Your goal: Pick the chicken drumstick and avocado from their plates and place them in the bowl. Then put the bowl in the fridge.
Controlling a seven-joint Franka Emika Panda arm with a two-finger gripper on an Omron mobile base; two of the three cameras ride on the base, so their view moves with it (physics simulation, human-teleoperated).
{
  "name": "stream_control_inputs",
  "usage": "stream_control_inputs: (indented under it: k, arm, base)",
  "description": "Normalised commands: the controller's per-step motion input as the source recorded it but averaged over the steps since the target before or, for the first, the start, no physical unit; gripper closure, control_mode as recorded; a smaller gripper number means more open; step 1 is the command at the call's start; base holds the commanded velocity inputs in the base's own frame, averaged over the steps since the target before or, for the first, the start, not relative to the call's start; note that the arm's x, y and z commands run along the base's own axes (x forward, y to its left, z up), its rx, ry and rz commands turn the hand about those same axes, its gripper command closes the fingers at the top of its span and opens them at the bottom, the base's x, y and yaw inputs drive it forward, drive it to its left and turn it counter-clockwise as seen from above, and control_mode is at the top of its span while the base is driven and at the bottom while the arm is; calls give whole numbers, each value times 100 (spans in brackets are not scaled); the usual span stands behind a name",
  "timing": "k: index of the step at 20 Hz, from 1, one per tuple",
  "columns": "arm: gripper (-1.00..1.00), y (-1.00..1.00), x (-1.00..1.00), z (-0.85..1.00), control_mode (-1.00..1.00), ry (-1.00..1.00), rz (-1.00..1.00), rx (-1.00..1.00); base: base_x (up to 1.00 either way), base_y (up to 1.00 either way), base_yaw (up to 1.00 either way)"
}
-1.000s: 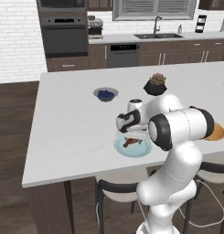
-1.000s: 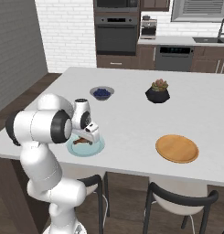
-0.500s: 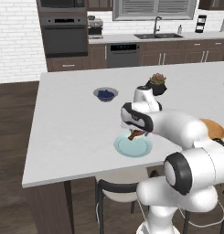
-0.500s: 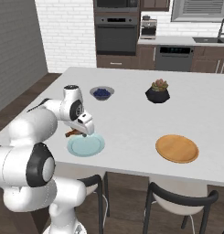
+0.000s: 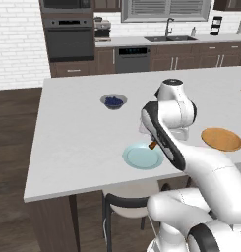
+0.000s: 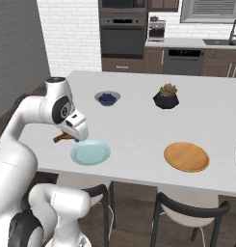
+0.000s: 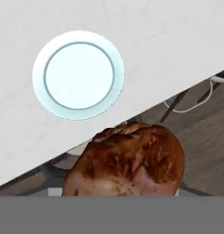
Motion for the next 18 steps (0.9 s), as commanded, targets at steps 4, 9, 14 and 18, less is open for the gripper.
stream_control_inputs:
  k: [4,9,14,18]
  arm:
    - [100,0,-100,92,-100,-8,-8,0]
    - [100,0,-98,58,-100,-10,-6,-1]
    - [100,-1,-31,-6,-100,1,-5,0]
    - [100,0,0,0,-100,0,0,0]
  base:
    - [0,0,0]
    - [0,0,0]
    - [0,0,0]
    - [0,0,0]
